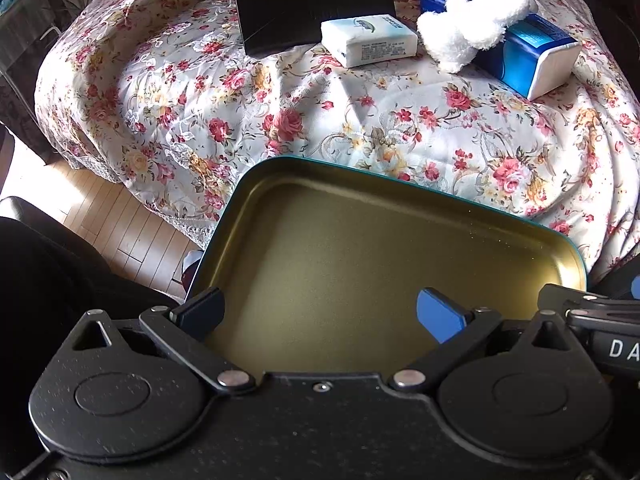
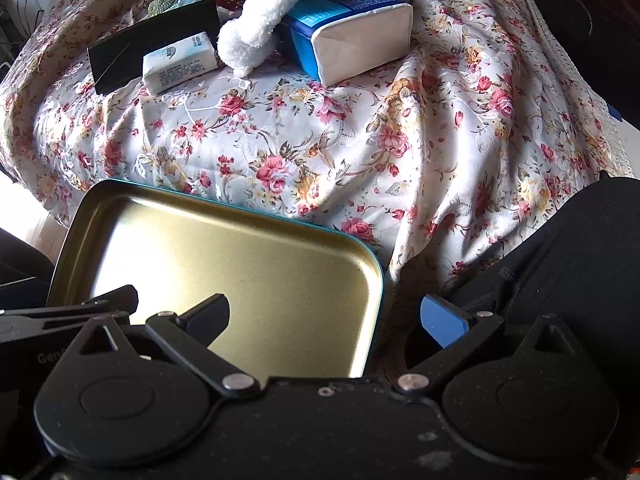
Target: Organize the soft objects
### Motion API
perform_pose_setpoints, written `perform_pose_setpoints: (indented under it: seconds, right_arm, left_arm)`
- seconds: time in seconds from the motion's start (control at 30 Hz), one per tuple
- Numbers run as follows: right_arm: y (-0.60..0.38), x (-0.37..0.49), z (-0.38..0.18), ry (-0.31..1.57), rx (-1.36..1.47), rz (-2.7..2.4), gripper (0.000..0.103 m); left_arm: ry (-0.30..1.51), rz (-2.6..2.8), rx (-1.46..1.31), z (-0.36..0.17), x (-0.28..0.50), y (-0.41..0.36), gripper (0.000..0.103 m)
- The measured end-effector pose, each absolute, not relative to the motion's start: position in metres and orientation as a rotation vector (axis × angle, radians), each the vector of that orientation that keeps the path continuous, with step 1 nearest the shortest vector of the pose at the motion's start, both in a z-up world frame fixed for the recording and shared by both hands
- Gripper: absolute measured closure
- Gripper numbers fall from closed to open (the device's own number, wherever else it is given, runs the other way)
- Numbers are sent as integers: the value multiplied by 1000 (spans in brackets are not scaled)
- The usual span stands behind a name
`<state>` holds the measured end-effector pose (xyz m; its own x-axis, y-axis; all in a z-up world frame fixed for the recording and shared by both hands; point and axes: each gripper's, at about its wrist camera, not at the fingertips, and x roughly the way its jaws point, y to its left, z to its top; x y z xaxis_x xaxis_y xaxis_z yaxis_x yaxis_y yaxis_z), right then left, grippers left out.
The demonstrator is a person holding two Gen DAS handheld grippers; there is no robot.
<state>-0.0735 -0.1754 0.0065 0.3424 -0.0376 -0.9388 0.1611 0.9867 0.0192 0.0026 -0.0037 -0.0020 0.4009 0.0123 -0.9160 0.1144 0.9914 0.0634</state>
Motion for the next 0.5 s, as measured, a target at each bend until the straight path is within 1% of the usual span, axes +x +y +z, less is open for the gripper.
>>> perform_pose_setpoints:
  seconds: [0.5]
  right_arm:
    - [-173, -74, 7, 1212, 101, -123, 0]
  left_arm:
    - [1153, -56, 113, -1, 3, -2, 4]
